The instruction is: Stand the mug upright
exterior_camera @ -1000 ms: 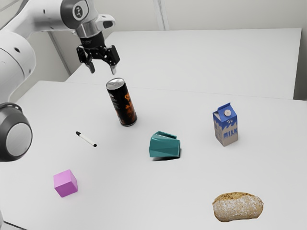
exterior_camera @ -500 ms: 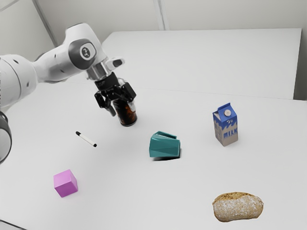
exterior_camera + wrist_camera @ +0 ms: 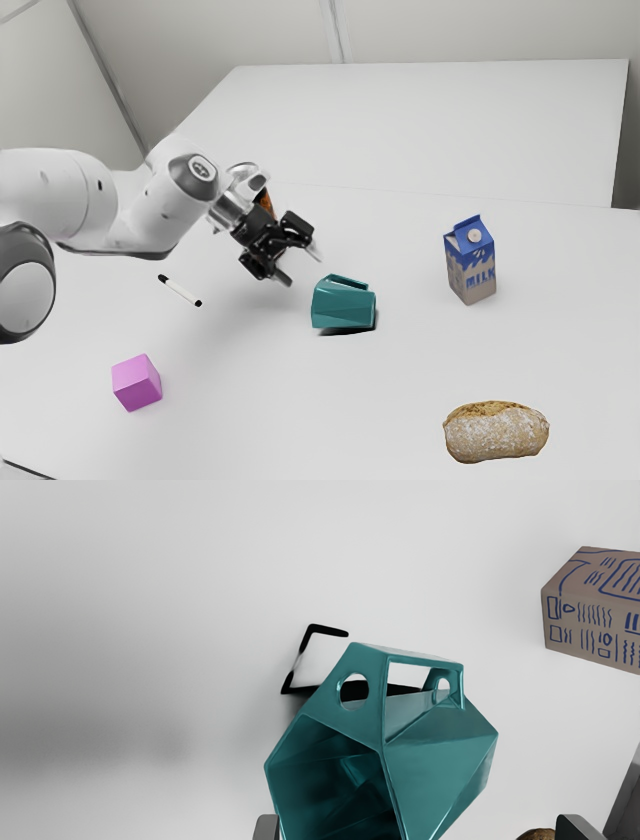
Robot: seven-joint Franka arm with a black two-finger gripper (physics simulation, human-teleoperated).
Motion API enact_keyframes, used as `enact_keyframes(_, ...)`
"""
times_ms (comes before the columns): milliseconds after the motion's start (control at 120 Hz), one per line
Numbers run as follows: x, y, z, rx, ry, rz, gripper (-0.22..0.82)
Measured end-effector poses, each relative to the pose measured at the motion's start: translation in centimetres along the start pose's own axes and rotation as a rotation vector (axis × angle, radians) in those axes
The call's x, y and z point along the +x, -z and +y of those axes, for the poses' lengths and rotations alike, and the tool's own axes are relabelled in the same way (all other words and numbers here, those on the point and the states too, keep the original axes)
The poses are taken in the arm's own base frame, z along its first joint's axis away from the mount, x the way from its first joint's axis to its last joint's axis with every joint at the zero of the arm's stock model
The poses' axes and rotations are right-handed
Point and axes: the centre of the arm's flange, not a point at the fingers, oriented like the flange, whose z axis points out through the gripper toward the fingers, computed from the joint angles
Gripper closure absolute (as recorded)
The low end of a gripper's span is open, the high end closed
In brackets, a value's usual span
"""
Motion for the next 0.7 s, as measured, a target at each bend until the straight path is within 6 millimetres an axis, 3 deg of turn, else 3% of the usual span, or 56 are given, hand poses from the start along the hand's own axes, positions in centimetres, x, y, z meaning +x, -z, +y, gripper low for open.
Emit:
enact_keyframes(408, -0.6, -4.4, -1.9, -0.120, -0.045, -0.001, 0.00)
enact_keyframes(700, -1.1, -5.3, -1.6, -0.211, -0.098, 0.031, 0.00)
